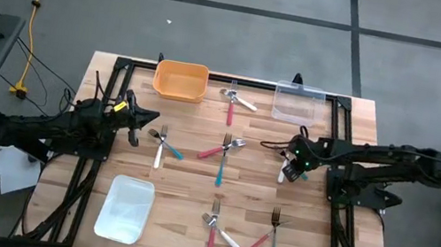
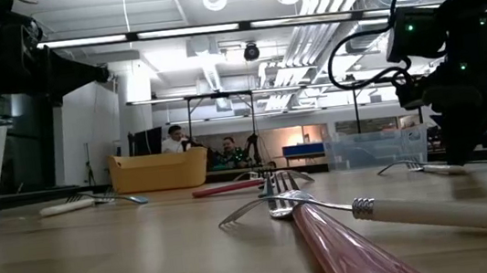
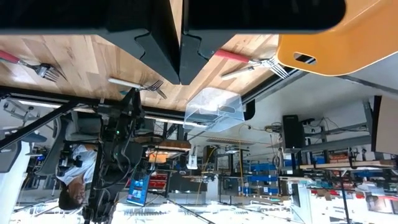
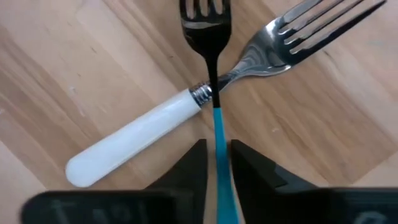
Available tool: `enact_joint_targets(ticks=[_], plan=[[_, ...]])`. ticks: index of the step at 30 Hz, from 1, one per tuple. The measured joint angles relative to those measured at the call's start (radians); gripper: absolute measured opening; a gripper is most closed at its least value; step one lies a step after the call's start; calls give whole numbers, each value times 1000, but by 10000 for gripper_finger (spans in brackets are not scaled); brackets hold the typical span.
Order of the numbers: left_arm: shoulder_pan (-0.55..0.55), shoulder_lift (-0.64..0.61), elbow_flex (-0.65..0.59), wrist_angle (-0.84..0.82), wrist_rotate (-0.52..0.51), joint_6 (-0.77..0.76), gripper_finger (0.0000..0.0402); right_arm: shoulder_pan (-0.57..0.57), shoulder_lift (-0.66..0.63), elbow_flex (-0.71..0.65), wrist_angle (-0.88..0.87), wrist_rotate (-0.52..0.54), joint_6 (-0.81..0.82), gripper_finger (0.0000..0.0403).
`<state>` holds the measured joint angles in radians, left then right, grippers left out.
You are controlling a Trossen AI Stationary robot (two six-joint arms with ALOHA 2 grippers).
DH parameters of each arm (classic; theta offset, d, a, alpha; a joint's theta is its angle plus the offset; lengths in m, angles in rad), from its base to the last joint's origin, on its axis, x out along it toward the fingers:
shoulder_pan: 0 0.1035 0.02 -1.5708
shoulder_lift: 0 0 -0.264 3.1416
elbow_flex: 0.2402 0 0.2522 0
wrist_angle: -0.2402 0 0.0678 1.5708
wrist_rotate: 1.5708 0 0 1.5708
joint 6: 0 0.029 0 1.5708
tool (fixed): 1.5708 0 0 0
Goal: Sort silverware by color (type)
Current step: Put the blue fork into the yellow bin
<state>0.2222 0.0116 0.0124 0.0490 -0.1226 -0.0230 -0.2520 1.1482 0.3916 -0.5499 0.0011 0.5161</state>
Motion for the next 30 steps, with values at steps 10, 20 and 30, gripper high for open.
enact_joint_targets(ticks=[10, 20, 30], plan=[[0, 2, 0, 1, 0, -25, 0, 10, 4, 117, -84, -1, -44, 21], [0, 2, 0, 9, 0, -92, 0, 82, 4, 316, -114, 113, -185, 11], [-1, 52, 0, 77, 74, -178, 0, 110, 37, 159, 732, -20, -399, 10]])
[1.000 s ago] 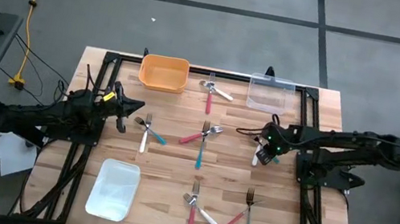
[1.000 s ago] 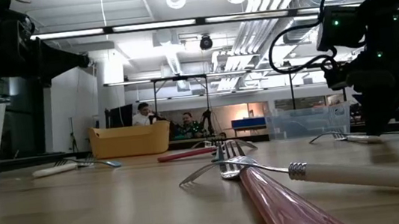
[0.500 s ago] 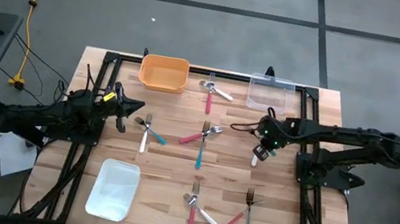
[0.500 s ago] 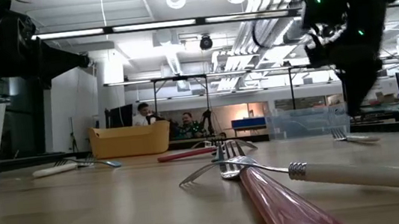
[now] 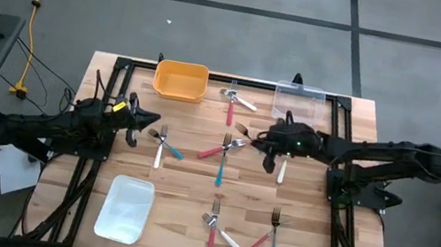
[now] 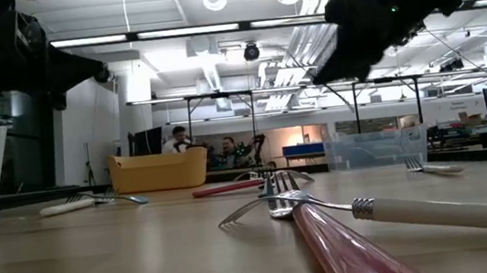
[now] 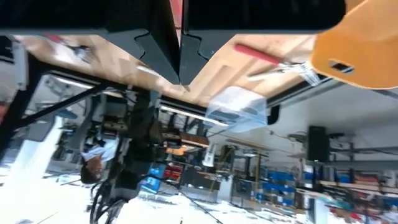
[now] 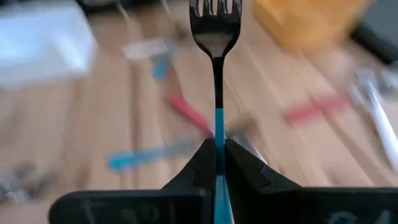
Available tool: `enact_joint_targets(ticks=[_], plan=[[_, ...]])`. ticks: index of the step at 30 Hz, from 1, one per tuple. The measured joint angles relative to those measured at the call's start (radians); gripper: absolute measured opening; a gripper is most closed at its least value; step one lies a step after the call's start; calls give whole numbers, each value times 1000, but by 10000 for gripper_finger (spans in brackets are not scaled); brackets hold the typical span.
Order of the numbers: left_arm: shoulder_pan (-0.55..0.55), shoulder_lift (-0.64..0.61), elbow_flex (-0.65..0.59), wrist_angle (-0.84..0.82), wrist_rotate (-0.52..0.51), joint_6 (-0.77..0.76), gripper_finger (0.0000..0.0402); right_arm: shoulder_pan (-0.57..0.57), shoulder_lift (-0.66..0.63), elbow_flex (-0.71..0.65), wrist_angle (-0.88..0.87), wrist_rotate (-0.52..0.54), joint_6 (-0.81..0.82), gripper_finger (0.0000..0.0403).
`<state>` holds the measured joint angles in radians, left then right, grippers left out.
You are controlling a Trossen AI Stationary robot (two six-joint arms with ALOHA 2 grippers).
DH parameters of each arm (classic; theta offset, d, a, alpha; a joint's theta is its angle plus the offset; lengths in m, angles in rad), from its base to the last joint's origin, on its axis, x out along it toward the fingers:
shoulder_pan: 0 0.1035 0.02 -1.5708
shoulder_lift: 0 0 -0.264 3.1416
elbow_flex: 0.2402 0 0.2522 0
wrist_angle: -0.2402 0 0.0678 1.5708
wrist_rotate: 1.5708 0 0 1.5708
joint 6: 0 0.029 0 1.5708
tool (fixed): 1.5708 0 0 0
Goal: Sort silverware by color (type)
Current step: Put the blue fork into the yellow bin
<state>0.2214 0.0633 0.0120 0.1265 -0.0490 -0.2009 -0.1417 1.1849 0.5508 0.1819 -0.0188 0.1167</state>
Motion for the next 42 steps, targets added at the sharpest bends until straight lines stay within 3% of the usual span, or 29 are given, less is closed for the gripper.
enact_joint_targets(ticks=[7, 18, 28, 34, 42], plan=[[-21, 152, 0, 197, 14, -8, 0, 6, 108, -43, 339, -11, -74, 10], [-88, 583, 20, 683, 10, 160, 19, -23, 267, -42, 708, -144, -167, 10], [-113, 955, 272, 688, 14, 256, 75, -28, 309, -42, 803, -169, -203, 10], [-111, 1138, 450, 687, 145, 278, 92, -20, 309, -41, 868, -197, -210, 10], [-107, 1342, 653, 686, 151, 291, 115, -20, 308, -41, 885, -205, -227, 10]])
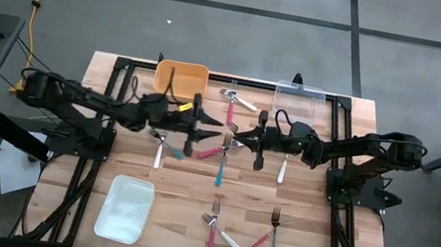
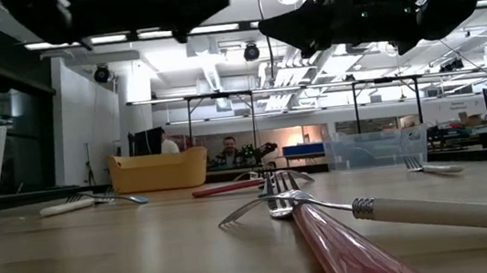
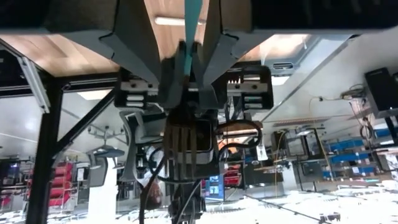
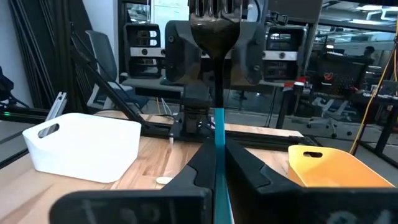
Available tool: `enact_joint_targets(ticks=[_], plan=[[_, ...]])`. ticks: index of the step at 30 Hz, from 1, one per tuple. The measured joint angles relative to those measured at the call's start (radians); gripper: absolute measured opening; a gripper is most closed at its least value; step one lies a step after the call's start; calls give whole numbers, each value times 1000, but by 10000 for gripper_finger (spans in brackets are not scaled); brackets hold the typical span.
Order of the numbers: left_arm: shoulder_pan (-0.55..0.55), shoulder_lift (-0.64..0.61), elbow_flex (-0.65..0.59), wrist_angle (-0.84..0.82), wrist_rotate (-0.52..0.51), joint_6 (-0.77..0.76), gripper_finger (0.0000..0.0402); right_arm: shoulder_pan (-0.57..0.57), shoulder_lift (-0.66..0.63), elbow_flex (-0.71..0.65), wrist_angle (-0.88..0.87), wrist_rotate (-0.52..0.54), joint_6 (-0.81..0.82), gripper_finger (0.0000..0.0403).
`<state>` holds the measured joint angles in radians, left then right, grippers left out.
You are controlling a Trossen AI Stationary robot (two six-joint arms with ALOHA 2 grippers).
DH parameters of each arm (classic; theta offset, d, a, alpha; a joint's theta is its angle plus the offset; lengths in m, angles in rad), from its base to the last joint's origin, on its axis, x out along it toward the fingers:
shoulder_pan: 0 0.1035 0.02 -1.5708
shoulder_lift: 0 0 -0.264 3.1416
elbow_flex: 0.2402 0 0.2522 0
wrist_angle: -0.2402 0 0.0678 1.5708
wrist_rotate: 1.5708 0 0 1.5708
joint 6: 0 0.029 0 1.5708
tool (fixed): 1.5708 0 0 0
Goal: Sort silverware by color (type)
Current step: Put the blue fork into the yellow bin
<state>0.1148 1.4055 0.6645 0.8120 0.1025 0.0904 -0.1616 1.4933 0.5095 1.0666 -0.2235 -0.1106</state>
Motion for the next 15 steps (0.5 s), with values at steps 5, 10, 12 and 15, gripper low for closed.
enact_joint_targets(ticks=[5, 10, 12, 15], plan=[[3, 99, 81, -1, 56, -7, 136, 0, 0, 0, 11, -5, -2, 10], [3, 178, 150, -2, 98, 10, 150, 3, 0, 0, 10, -13, 1, 10], [3, 197, 168, 1, 99, 39, 151, 5, 0, 0, 9, -13, 2, 10], [3, 210, 183, 2, 100, 52, 152, 7, 0, 0, 7, -13, 15, 10]])
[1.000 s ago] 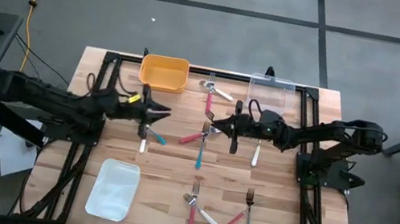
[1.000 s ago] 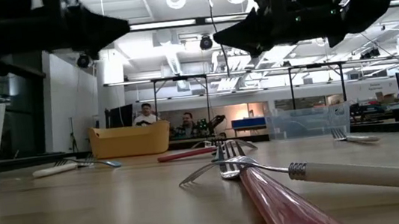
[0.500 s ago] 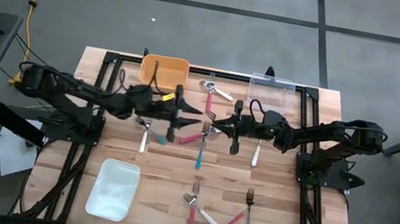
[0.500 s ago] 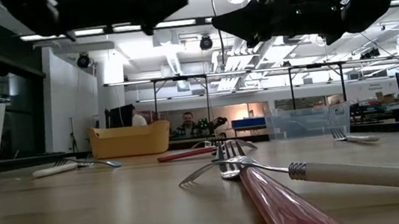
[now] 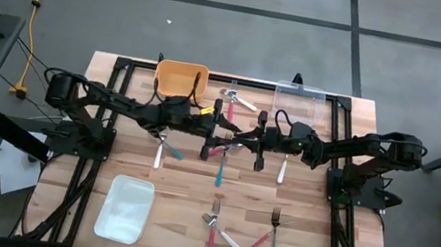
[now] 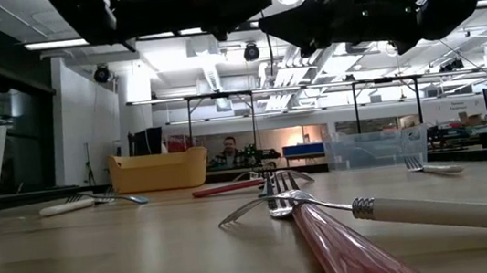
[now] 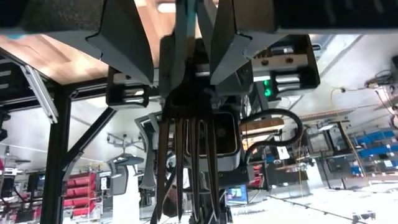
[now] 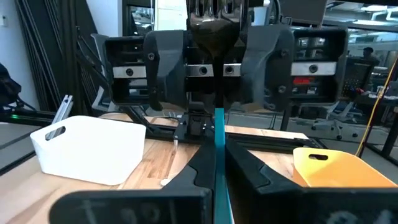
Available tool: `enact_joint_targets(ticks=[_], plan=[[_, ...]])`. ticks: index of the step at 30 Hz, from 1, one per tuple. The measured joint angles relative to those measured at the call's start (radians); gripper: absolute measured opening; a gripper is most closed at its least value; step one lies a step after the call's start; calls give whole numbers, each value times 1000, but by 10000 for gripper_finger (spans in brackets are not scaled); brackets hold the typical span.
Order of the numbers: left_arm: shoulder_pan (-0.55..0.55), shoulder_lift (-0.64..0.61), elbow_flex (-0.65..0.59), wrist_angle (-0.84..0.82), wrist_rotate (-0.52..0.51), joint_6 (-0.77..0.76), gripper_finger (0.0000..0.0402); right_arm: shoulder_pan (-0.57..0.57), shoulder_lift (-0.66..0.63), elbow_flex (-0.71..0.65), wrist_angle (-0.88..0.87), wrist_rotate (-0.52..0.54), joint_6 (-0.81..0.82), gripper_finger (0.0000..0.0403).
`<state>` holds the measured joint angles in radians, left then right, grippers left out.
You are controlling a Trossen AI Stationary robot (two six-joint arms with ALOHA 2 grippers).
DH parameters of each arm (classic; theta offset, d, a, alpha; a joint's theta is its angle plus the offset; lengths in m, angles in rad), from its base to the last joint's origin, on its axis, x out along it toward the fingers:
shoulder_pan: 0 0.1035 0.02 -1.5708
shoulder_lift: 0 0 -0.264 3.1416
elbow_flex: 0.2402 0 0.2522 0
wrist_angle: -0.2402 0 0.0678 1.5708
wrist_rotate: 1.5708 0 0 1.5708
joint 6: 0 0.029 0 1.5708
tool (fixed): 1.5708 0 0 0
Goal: Sort silverware by color (type)
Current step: Put the blue fork into the yellow bin
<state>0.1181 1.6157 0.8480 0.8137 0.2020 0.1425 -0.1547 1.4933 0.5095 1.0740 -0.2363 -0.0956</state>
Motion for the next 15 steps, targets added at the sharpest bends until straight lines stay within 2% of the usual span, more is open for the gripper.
enact_joint_targets(ticks=[5, 12, 15], plan=[[-3, -1, 0, 2, 8, -6, 124, 15, 0, 0, -23, 0, -11, 10], [-6, -1, 0, 2, 15, 0, 20, 40, 0, 0, -19, 8, -9, 23], [-7, -1, 0, 1, 15, -9, 10, 48, 0, 0, -20, 23, 9, 32]])
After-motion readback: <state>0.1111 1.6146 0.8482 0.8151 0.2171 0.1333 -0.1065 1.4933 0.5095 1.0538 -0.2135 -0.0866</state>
